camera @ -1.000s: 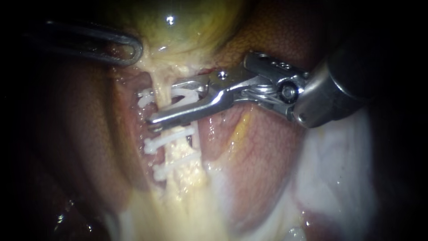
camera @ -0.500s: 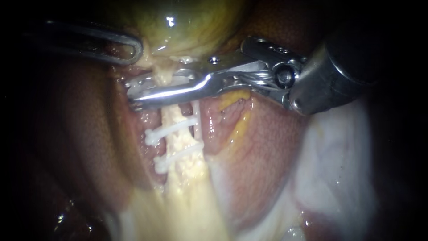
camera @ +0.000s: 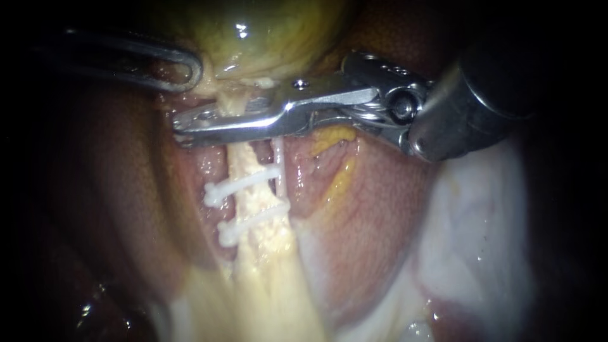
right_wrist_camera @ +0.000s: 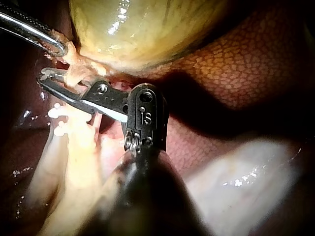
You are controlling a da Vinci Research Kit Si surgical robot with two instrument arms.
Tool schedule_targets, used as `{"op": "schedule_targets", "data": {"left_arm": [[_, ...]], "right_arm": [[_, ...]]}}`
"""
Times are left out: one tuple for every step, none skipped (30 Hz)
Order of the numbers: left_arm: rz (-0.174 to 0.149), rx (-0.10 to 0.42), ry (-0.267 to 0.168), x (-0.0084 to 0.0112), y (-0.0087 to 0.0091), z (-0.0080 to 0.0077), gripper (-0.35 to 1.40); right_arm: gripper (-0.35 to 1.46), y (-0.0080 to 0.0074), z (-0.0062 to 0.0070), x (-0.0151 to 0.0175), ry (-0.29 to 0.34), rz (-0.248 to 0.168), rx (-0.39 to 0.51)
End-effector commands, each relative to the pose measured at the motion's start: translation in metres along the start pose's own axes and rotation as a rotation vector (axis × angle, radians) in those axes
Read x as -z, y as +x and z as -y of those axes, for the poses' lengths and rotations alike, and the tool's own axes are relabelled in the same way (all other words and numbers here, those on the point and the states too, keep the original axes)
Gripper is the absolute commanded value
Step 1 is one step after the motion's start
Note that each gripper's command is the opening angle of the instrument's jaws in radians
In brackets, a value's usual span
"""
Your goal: Clipping third clip left tube
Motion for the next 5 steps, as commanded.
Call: {"op": "schedule_targets", "data": {"left_arm": [[0.0,0.0,0.0,0.0,0.0,0.0,-0.35],[0.0,0.0,0.0,0.0,0.0,0.0,-0.35],[0.0,0.0,0.0,0.0001,0.0,0.0,-0.35],[0.0,0.0,0.0,0.0001,0.0,0.0,-0.35],[0.0,0.0,0.0,0.0001,0.0,0.0,-0.35]], "right_arm": [[-0.35,0.0,-0.0001,0.0001,0.0,0.0,0.001],[-0.35,0.0,-0.0001,0.0001,0.0,0.0,0.001],[-0.35,0.0,-0.0001,0.0001,0.0,0.0,0.001],[-0.35,0.0,-0.0001,0.0001,0.0,0.0,0.001],[-0.35,0.0,-0.0001,0.0001,0.0,0.001,0.001]]}}
